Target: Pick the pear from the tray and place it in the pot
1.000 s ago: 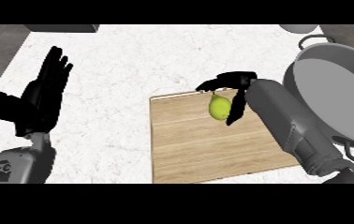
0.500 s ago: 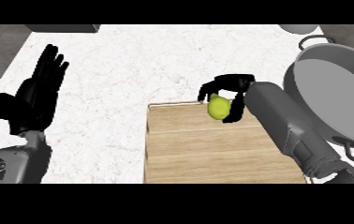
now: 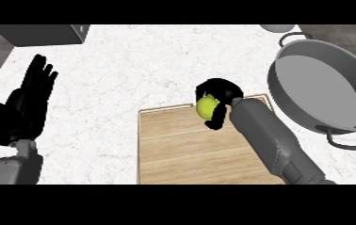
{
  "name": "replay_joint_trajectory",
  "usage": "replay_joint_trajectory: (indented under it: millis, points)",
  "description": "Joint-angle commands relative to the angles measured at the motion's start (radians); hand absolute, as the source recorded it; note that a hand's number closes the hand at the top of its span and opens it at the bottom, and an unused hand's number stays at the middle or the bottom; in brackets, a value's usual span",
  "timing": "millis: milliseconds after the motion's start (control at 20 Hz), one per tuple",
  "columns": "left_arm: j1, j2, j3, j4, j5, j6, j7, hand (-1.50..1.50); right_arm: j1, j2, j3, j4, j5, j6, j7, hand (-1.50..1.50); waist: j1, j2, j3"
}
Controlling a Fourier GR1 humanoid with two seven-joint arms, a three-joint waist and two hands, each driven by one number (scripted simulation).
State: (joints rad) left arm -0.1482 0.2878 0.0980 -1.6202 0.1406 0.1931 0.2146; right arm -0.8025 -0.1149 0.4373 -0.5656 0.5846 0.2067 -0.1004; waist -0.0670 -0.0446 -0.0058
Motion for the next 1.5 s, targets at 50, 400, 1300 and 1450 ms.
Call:
replay_joint_trajectory:
  millis: [50, 400, 1300, 1450]
  points:
    - [0.024, 0.001, 0.002, -0.04, -0.005, 0.01, 0.016, 0.0, 0.149, 0.036, 0.038, -0.182, 0.056, -0.163, 0.208, 1.5, -0.019, 0.003, 0.003]
    - [0.066, 0.009, 0.02, -0.028, 0.006, -0.007, 0.001, 0.0, 0.169, 0.013, -0.053, -0.544, 0.08, -0.375, 0.409, 1.5, -0.044, -0.007, 0.003]
    - [-0.029, -0.041, -0.016, 0.026, -0.019, -0.018, -0.046, 0.0, 0.643, -0.308, -0.368, -1.512, 0.101, -0.373, 0.754, 1.5, 0.047, 0.042, 0.006]
    - [-0.065, -0.027, -0.006, -0.004, -0.004, -0.035, 0.012, 0.0, 0.644, -0.326, -0.497, -1.444, 0.024, -0.366, 0.682, 1.5, 0.059, 0.044, 0.006]
